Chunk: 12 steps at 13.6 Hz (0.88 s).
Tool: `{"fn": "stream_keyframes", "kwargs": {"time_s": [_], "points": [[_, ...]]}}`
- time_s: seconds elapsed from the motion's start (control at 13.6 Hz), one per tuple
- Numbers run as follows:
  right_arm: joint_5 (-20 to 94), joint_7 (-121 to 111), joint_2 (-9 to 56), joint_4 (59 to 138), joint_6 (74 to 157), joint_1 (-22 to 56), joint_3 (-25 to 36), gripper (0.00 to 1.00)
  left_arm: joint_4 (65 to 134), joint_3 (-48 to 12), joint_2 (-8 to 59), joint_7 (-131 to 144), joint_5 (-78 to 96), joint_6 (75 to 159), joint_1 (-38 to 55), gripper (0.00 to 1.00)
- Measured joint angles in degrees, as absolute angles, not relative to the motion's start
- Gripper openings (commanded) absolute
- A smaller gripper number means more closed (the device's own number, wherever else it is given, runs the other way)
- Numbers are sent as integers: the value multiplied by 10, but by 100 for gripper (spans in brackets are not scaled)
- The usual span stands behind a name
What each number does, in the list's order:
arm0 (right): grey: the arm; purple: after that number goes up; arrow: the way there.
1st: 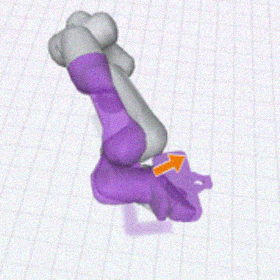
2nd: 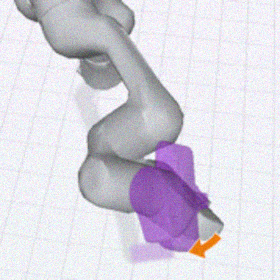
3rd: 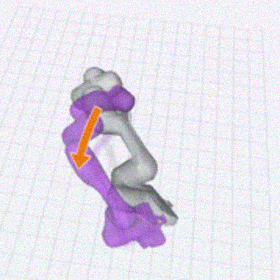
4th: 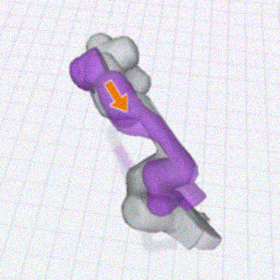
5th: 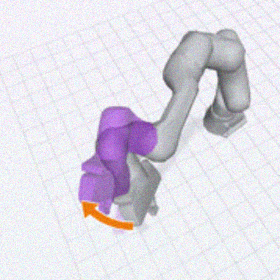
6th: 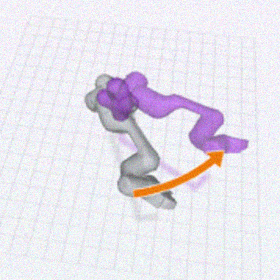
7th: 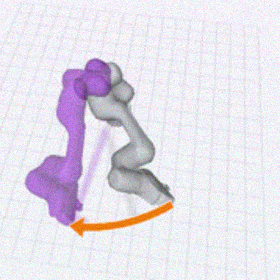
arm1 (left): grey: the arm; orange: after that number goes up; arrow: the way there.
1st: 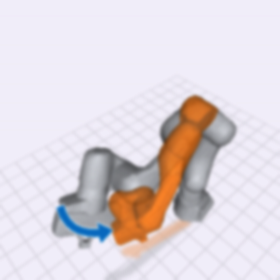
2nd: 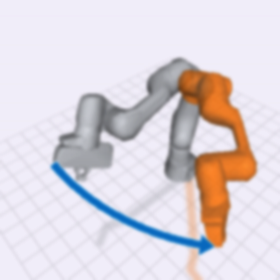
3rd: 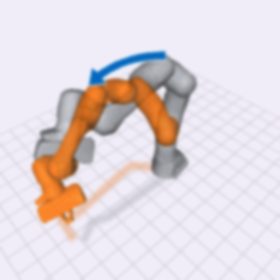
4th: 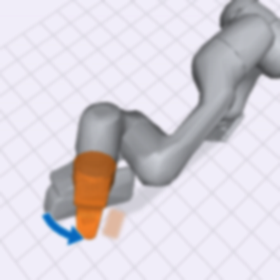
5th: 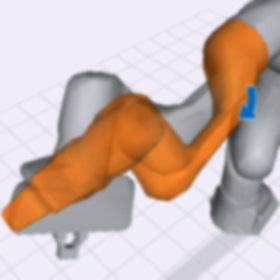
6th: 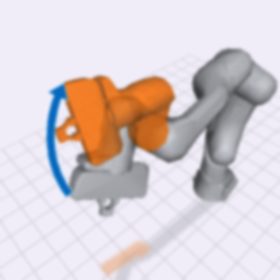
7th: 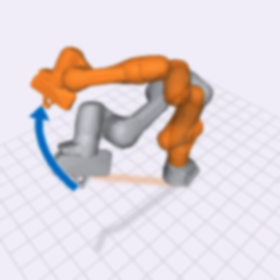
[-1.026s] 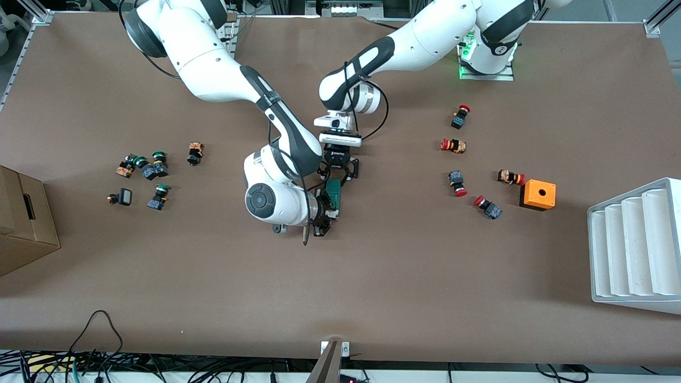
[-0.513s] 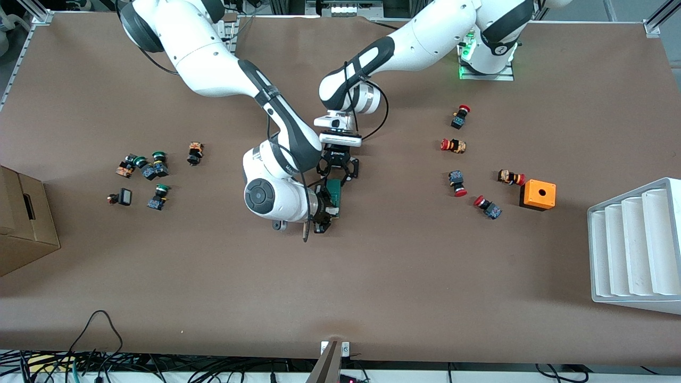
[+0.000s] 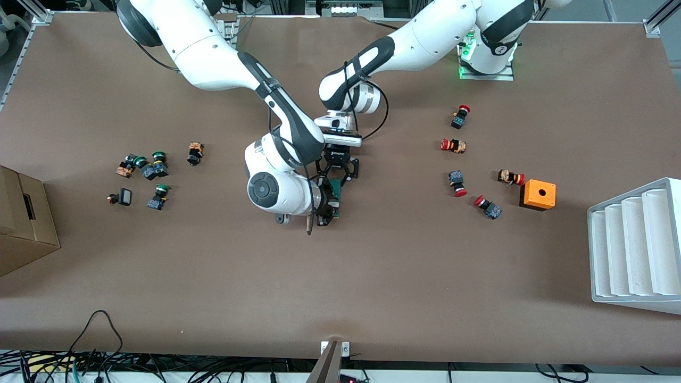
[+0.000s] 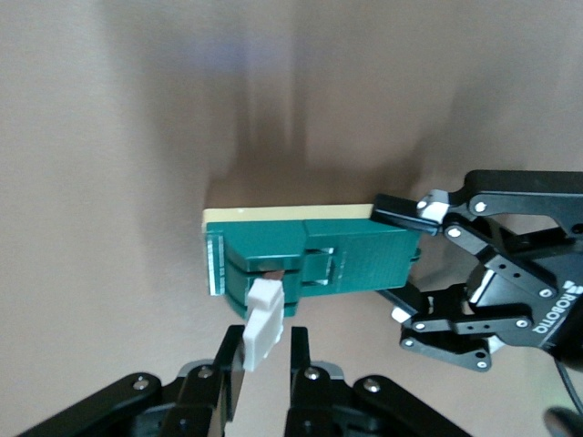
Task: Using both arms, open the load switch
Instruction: 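Push the white handle down toward the switch base with the right gripper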
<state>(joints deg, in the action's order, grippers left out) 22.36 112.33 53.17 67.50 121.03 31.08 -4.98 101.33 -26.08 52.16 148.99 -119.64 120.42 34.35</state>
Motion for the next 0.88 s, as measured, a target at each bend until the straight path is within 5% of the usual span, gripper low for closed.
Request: {"fn": "stream_keyframes", "kwargs": {"time_s": [0.88], "points": [[222,1120,494,721,1207,311,-54,25,1013,-261,522,1490,-1196,1204,344,23]]}}
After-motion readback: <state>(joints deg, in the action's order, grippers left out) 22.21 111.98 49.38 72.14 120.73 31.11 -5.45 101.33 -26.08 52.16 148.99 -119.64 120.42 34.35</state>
